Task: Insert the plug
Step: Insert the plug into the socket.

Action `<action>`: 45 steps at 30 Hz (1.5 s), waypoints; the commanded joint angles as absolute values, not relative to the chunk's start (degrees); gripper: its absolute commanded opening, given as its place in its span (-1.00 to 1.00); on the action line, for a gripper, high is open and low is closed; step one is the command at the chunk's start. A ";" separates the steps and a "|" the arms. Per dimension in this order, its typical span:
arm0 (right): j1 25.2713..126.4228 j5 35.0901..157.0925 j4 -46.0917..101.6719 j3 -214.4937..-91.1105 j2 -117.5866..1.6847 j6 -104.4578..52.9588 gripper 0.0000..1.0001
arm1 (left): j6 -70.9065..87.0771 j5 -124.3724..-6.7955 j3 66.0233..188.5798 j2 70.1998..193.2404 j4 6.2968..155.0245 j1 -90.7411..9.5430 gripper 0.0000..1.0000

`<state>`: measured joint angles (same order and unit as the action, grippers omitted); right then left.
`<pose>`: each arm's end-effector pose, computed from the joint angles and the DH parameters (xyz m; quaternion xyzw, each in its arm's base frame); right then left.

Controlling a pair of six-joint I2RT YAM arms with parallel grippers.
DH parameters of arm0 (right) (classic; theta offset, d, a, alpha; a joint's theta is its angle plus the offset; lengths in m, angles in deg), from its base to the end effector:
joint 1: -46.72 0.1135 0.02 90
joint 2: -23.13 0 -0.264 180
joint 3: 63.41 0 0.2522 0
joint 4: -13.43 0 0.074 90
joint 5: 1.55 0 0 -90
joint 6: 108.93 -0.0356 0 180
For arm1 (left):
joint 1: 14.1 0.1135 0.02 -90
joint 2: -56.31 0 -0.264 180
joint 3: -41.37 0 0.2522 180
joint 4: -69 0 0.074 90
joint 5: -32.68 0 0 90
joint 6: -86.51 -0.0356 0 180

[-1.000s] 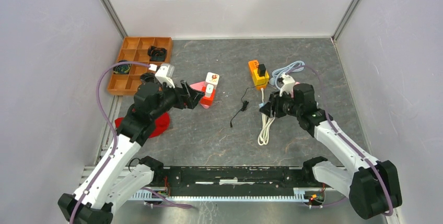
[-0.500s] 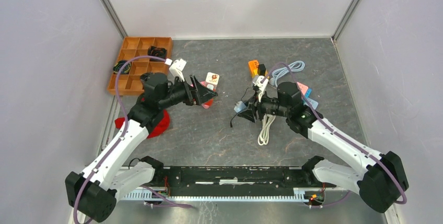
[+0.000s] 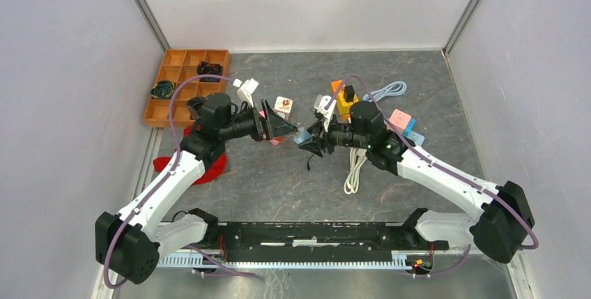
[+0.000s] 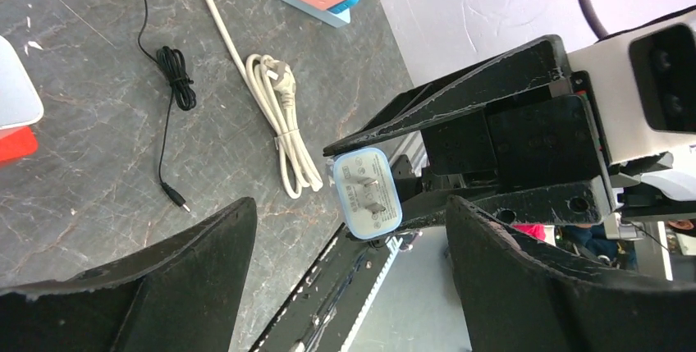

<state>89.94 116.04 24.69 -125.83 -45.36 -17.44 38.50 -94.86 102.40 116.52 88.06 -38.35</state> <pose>0.1889 0.2002 0.3010 -0.4282 0.6698 0.3844 0.4693 0.2082 -0.1176 0.3142 0.0680 0.7871 -0.5216 0.3223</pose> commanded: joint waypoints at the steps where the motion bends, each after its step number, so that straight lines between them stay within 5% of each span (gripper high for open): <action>1: 91.47 112.95 25.11 -130.41 -46.46 -13.37 -0.23 | 41.34 -99.13 102.60 117.42 85.05 -38.60 0.78; 16: 94.32 113.58 26.67 -133.33 -50.33 -8.73 -0.22 | 38.50 -102.71 104.00 123.07 88.87 -38.54 0.44; 21: 94.87 115.28 28.64 -133.93 -51.17 -6.32 -0.22 | 39.66 -103.84 103.94 123.51 88.16 -38.53 0.05; 28: 95.26 113.90 30.19 -134.53 -52.35 -7.11 -0.14 | 40.93 -106.00 103.09 123.32 86.17 -38.54 -0.84; 30: 95.24 113.02 30.77 -134.91 -52.55 -8.30 0.05 | 40.69 -106.55 102.89 123.36 86.08 -38.56 -0.96; 32: 95.24 112.01 31.01 -134.99 -52.75 -9.05 0.41 | 40.10 -106.34 102.86 123.16 85.83 -38.59 -0.97; 33: 95.29 111.32 31.54 -135.15 -52.87 -9.33 0.84 | 39.84 -106.32 102.87 122.92 85.32 -38.60 -0.97; 34: 95.16 110.44 32.02 -135.33 -52.94 -9.52 0.96 | 39.65 -106.02 102.90 122.65 84.72 -38.54 -0.96; 45: 86.22 102.78 23.03 -126.89 -45.86 -21.76 0.96 | 34.15 -92.10 102.66 116.87 79.76 -38.09 -0.97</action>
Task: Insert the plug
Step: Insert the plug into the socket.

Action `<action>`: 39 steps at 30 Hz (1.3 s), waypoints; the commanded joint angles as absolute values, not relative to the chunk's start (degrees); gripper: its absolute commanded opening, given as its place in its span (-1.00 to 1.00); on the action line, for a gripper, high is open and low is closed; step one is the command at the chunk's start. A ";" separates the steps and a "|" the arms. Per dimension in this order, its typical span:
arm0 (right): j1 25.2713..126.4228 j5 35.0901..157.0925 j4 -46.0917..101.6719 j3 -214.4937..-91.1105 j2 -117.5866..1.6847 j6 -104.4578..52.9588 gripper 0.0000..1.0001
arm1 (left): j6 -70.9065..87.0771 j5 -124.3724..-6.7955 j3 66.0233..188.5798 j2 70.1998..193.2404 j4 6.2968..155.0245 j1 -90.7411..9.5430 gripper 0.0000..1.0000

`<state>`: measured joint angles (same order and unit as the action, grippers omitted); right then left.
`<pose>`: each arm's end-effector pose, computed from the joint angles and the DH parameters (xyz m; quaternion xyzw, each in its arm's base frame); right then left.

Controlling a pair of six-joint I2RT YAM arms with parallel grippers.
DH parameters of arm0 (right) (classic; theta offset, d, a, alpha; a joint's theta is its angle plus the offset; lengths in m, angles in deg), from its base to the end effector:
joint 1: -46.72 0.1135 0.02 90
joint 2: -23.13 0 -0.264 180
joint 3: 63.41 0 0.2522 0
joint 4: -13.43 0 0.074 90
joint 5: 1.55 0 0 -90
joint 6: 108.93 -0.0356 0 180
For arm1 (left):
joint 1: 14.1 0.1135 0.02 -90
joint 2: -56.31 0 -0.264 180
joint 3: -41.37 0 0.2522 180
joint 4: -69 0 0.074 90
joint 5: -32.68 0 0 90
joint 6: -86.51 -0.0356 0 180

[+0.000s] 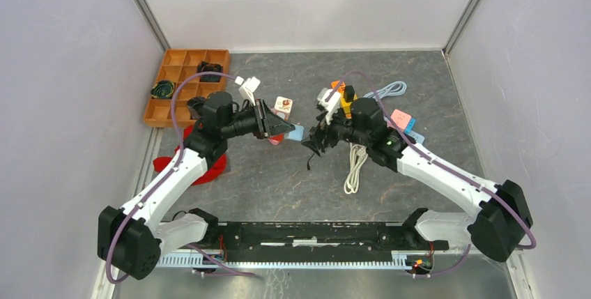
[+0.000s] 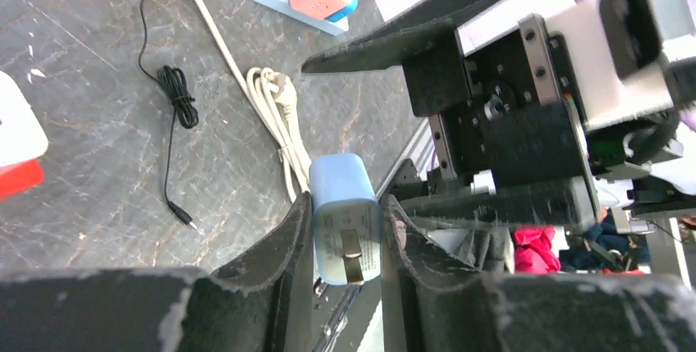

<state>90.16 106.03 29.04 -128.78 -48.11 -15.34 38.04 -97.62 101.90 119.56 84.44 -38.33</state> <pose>0.2006 0.2047 0.2982 -0.4048 0.7146 0.3083 0.4800 0.2178 -0.1233 0.3058 0.0854 0.7820 -0.5333 0.3111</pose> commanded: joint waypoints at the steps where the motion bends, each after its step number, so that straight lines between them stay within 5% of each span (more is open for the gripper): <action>1: 84.07 103.88 23.19 -126.79 -46.42 -23.61 0.96 | 34.13 -91.40 101.89 116.12 78.16 -38.16 -0.97; 6: 74.36 124.66 18.32 -124.51 -52.50 -32.70 0.96 | 35.89 -87.48 95.89 110.65 67.12 -38.15 -0.97; 10: 73.69 129.88 10.36 -121.08 -52.17 -36.93 0.91 | 37.77 -85.63 91.66 107.75 59.48 -38.13 -0.96; 19: 73.70 138.29 -12.96 -115.82 -45.90 -55.28 0.16 | 42.24 -88.85 88.52 106.02 48.87 -38.17 -0.96; 26: 74.33 137.57 -32.05 -112.97 -44.23 -69.82 0.55 | 48.78 -91.22 87.08 105.77 40.05 -38.19 -0.96; 39: 80.96 134.13 -36.35 -116.86 -47.00 -72.76 0.52 | 60.75 -94.36 82.81 106.19 23.84 -38.18 -0.96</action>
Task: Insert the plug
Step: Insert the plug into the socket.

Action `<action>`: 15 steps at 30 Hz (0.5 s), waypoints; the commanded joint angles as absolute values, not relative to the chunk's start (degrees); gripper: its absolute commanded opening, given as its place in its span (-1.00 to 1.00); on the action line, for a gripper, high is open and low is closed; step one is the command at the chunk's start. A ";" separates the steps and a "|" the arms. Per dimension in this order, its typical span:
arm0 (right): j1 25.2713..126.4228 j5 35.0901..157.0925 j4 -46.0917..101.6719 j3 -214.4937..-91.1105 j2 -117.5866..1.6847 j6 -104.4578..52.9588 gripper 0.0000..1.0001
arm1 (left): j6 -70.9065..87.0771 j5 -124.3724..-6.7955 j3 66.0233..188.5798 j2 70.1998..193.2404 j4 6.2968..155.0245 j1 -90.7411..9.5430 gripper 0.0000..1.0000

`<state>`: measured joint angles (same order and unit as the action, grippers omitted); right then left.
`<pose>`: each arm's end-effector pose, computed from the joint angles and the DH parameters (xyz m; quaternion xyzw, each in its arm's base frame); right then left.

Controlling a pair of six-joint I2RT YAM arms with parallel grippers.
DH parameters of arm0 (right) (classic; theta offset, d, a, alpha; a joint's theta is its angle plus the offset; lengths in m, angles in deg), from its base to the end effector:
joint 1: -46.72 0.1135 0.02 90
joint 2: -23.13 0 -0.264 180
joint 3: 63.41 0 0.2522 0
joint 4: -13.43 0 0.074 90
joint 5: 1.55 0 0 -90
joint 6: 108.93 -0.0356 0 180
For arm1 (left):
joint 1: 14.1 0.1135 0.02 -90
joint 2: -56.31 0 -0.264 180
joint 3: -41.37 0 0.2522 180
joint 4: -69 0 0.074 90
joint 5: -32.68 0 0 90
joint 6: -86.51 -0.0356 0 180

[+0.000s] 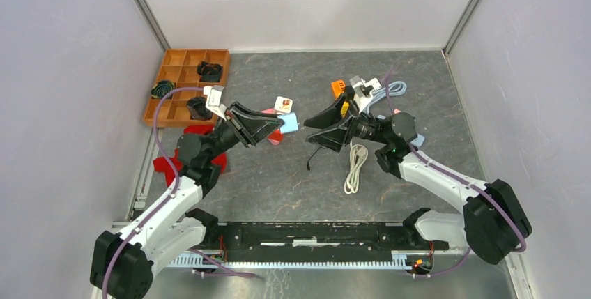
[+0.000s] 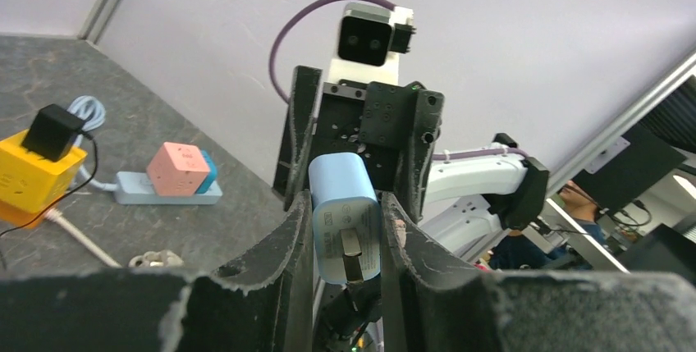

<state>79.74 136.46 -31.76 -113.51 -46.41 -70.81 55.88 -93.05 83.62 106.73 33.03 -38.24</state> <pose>0.1983 0.1604 0.3194 -0.2603 0.5357 0.6818 0.4248 0.1671 -0.0977 0.3291 0.1016 0.5481 -0.6609 0.5024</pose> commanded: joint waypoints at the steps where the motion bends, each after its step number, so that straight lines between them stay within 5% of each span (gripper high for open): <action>1: 81.36 133.67 -35.86 -117.13 -47.15 -72.48 0.52 | 61.28 -94.32 82.55 106.27 22.79 -38.25 -0.97; 10: 84.51 131.41 -36.38 -120.08 -49.89 -72.53 0.58 | 63.62 -96.17 81.64 107.55 19.12 -38.19 -0.97; 15: 86.12 131.59 -35.63 -123.55 -52.85 -71.92 0.44 | 63.67 -96.47 80.61 107.48 18.95 -38.20 -0.97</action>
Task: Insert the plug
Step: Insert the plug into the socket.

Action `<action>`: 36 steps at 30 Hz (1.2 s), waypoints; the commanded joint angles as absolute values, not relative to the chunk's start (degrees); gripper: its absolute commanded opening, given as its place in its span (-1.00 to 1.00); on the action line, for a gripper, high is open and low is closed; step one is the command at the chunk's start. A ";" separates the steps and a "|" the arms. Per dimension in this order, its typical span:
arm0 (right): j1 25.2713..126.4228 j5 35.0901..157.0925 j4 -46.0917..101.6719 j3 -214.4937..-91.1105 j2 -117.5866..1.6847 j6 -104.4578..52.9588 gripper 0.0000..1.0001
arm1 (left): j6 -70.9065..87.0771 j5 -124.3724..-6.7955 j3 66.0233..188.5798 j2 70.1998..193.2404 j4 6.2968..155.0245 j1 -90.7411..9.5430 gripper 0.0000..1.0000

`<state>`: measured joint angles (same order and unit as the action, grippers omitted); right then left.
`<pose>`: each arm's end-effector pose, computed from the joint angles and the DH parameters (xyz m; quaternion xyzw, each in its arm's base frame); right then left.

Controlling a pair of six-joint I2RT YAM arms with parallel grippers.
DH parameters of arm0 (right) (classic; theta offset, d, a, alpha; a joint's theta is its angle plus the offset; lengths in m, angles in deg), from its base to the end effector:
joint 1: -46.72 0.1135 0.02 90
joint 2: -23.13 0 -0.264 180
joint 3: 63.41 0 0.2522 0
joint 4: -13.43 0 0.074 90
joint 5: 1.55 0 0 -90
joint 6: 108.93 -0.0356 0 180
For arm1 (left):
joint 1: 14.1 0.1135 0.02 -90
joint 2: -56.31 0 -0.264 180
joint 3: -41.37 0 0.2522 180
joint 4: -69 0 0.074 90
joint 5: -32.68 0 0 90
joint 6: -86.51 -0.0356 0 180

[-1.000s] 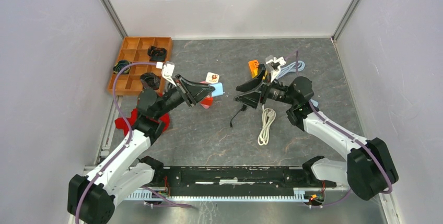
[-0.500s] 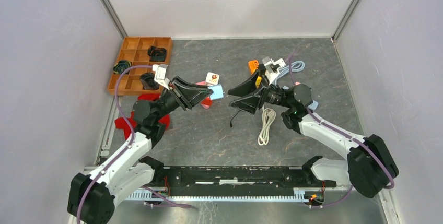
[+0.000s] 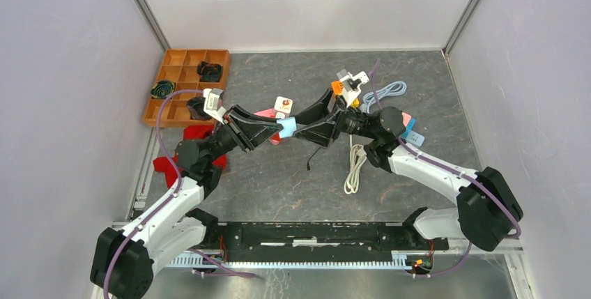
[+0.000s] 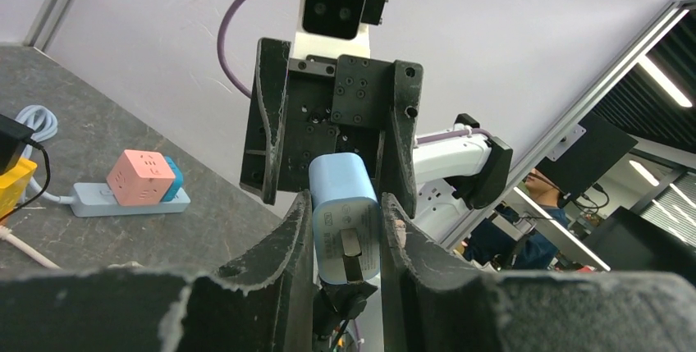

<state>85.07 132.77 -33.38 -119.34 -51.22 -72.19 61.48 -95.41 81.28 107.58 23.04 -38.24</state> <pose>0.2007 0.1905 0.3353 -0.2597 0.5123 0.7050 0.4160 0.1608 -0.0961 0.3277 0.1175 0.5126 -0.6953 0.4900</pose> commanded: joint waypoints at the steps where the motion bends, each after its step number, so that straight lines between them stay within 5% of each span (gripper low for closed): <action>1: 86.20 131.29 -36.19 -123.64 -53.06 -72.08 0.39 | 63.62 -96.48 80.34 107.49 18.96 -38.25 -0.96; 11: 86.46 134.46 -38.54 -125.09 -56.38 -74.92 0.03 | 62.62 -96.00 79.92 107.26 18.87 -38.20 -0.96; 18: 86.43 136.63 -39.16 -124.72 -56.18 -75.71 0.05 | 61.45 -96.02 80.18 107.26 19.91 -38.23 -0.96; 23: 86.44 136.88 -39.48 -124.89 -56.14 -75.06 -0.63 | 60.96 -95.12 80.18 107.03 20.96 -38.21 -0.91; 27: 86.36 138.20 -41.28 -124.98 -56.88 -76.33 -0.78 | 58.51 -95.60 80.54 105.72 24.38 -38.25 -0.58; 32: 84.72 141.65 -46.17 -125.19 -57.84 -79.69 -0.85 | 49.21 -95.19 84.23 102.09 39.47 -38.23 0.30; 36: 80.19 142.80 -42.71 -124.08 -56.59 -76.67 -0.89 | 38.34 -92.02 89.49 98.24 57.43 -38.20 0.77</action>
<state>84.06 140.39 -39.70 -122.90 -58.08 -78.29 51.57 -94.77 83.49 101.85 40.31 -38.28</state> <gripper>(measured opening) 0.351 0.816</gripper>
